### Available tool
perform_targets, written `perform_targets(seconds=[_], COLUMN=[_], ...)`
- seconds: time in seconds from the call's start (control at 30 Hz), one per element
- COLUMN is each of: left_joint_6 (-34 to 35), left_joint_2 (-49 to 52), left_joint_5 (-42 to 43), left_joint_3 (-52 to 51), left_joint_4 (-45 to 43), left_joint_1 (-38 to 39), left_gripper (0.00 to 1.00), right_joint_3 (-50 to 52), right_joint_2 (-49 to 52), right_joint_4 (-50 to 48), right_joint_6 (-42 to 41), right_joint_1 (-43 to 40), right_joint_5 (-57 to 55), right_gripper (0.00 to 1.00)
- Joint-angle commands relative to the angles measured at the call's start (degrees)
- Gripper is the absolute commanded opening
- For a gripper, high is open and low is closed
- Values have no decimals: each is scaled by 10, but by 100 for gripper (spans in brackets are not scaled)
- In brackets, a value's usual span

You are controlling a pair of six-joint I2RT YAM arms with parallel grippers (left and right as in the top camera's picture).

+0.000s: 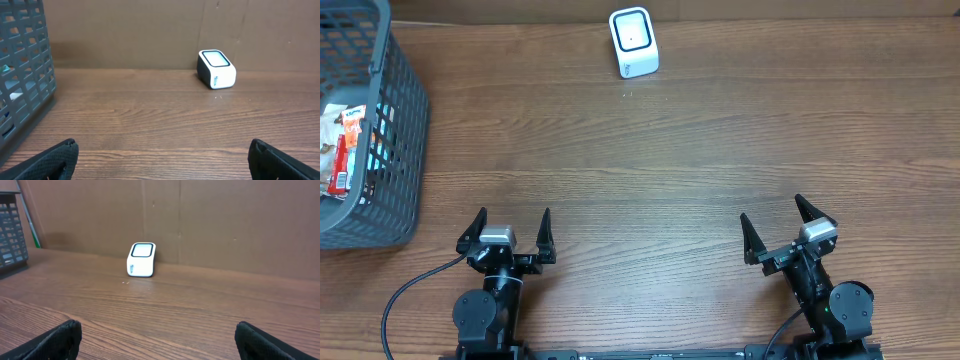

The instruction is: Scan the item barcode

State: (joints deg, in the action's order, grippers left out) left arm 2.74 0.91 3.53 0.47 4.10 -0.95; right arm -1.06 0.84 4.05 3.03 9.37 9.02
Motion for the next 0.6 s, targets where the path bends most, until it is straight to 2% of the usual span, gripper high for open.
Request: perform_targets(seconds=[0.0, 0.37, 0.57], left_joint_6=[-13, -45, -45], left_joint_2=[-7, -7, -7], left_joint_5=[-12, -37, -37], left_joint_3=[-2, -1, 18], left_joint_4=[1, -6, -58], left_joint_1=[1, 2, 2], left_gripper=[100, 100, 100], right_joint_3=[6, 6, 6], right_joint_2=[-6, -6, -6], right_joint_4=[-2, -2, -2], right_joint_6=[0, 0, 0], right_joint_1=[-1, -1, -1], right_joint_5=[1, 1, 1], right_gripper=[100, 100, 100])
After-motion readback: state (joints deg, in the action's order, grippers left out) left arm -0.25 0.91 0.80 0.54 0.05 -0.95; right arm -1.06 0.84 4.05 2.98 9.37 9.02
